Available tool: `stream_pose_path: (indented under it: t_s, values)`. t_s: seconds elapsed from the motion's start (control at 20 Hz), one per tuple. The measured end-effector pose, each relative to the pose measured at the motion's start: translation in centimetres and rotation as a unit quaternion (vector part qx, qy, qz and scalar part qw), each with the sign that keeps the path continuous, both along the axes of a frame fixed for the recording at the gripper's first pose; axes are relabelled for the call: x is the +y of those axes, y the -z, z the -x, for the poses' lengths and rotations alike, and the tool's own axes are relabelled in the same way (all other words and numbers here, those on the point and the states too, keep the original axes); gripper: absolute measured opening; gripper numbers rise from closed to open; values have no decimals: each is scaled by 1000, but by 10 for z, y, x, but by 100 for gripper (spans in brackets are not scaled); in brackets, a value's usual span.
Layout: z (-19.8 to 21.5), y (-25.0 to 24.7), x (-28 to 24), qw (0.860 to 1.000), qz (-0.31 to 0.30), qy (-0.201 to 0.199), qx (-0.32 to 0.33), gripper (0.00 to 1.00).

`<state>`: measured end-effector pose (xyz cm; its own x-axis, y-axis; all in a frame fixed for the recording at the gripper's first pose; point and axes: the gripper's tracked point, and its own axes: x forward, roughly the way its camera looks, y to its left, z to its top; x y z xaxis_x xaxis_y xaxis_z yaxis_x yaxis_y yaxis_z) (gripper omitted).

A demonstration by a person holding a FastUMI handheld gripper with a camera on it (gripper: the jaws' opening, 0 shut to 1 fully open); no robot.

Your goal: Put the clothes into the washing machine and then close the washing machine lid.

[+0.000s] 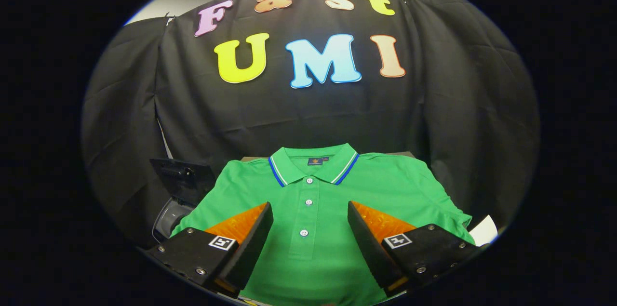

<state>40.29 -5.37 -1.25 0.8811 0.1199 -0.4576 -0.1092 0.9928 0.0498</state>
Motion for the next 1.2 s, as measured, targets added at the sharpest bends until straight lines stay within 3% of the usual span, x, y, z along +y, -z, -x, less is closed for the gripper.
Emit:
stream_pose_path:
  t_s: [0.3,0.8,0.9,0.95,1.1,1.2]
  values:
    - [-22,29,-6,998,10,1,60,96]
    - [-18,32,-9,997,33,-19,69,93]
    - [-18,32,-10,997,27,-20,71,75]
    - [-18,32,-11,997,19,-17,71,53]
    - [-19,31,-11,997,-14,-18,77,12]
    - [-19,30,-9,996,-21,-25,79,2]
